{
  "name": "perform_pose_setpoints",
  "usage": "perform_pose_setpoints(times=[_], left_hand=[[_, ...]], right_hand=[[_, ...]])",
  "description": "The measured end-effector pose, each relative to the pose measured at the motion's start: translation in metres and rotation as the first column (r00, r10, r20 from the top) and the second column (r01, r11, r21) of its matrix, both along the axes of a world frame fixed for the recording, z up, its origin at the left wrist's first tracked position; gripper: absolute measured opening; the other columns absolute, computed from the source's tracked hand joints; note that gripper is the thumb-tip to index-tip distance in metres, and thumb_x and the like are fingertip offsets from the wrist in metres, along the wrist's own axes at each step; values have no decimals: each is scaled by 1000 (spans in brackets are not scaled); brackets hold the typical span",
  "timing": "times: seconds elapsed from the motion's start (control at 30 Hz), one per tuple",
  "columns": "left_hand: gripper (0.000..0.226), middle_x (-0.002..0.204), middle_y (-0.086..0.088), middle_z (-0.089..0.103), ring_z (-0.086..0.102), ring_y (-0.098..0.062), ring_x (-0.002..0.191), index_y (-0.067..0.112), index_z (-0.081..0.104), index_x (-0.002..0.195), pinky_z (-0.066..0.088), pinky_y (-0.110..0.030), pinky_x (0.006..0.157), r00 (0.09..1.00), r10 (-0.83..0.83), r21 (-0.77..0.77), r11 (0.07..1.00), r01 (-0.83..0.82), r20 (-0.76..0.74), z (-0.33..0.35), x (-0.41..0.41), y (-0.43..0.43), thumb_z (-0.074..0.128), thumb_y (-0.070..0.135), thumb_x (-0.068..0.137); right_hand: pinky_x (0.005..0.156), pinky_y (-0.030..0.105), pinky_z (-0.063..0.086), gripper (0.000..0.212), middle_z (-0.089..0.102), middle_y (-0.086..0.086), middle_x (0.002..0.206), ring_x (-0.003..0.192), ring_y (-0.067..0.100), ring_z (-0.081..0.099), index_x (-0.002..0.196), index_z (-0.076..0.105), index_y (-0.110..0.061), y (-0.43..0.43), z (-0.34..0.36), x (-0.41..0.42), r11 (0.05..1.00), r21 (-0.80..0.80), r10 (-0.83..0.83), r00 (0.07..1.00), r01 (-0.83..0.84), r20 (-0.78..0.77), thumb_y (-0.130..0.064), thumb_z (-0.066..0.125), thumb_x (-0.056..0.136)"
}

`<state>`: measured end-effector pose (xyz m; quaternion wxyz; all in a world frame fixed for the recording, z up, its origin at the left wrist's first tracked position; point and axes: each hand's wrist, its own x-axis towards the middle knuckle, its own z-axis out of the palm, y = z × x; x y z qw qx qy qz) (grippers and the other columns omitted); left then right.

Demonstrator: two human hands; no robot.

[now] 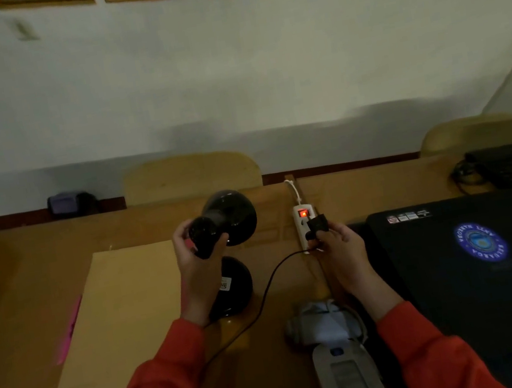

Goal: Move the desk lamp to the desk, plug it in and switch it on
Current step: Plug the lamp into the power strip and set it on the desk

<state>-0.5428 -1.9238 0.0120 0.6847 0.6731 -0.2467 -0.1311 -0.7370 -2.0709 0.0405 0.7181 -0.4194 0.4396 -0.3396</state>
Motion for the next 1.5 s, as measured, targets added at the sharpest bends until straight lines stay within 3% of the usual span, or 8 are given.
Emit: perform_pose_setpoints(times=[0.17, 0.37, 0.63, 0.8, 0.97, 1.17, 1.37, 1.5], left_hand=[[58, 106, 40, 55, 57, 13, 99, 48, 44, 110, 50, -5, 69, 996, 31, 87, 995, -38, 87, -10, -1, -3, 79, 26, 70], [61, 124, -13, 53, 55, -26, 112, 19, 41, 121, 51, -37, 85, 986, -43, 271, 962, -3, 163, 2, -5, -26, 79, 19, 73], [73, 136, -19, 42, 34, -31, 128, 9, 37, 133, 18, -30, 104, 839, 38, 428, 847, -316, 543, 20, -32, -21, 67, 42, 76], [50, 126, -10, 41, 41, -31, 114, 18, 44, 118, 34, -42, 91, 673, -43, 258, 940, -223, 738, 12, -70, -32, 62, 27, 72], [26, 108, -4, 51, 45, -21, 98, 16, 54, 101, 35, -31, 84, 562, -136, 243, 963, -120, 816, -1, -92, -60, 51, 23, 77], [7, 86, -4, 66, 61, -22, 79, 17, 65, 85, 45, -33, 68, 655, -501, 550, 821, 153, 566, -37, -95, -95, 57, 15, 85], [26, 122, -6, 58, 57, -25, 106, 17, 59, 115, 47, -35, 91, 683, -620, 772, 623, 129, 387, -76, -86, -126, 48, 19, 91], [44, 142, -3, 43, 41, -22, 128, 20, 37, 134, 38, -34, 106, 567, -743, 888, 459, 42, 357, -107, -84, -147, 43, 21, 91]], right_hand=[[64, 33, 52, 35, 60, 28, 112, 65, 20, 60, 124, 51, -2, -16, -13, 4, 1000, -13, 18, 997, -19, -73, 1, 50, 90], [57, 27, 55, 31, 67, 17, 98, 63, 14, 64, 118, 56, -10, -36, -15, 2, 996, -73, 31, 987, -43, -155, 0, 52, 89], [74, 36, 58, 27, 69, 4, 97, 81, 18, 68, 106, 59, -26, -67, -5, -12, 984, -135, 72, 953, -117, -295, -6, 57, 88], [75, 39, 58, 31, 67, 2, 92, 81, 22, 67, 115, 59, -20, -92, 2, -16, 950, -229, 101, 903, -212, -418, -5, 58, 87], [59, 26, 55, 28, 62, -5, 91, 70, 15, 66, 105, 60, -25, -113, 2, -18, 903, -286, 151, 861, -319, -485, -4, 58, 87], [47, 9, 48, 29, 61, 1, 96, 59, 10, 61, 106, 63, -14, -139, -20, -16, 790, -417, 121, 782, -449, -612, 4, 57, 84], [73, 15, 43, 32, 65, 9, 114, 94, 15, 57, 113, 64, -9, -160, -44, -11, 642, -411, 127, 618, -648, -776, 2, 55, 85], [59, 3, 39, 32, 65, 10, 99, 68, 1, 47, 108, 67, -10, -170, -54, 0, 513, -409, 101, 527, -755, -844, 5, 49, 86]])
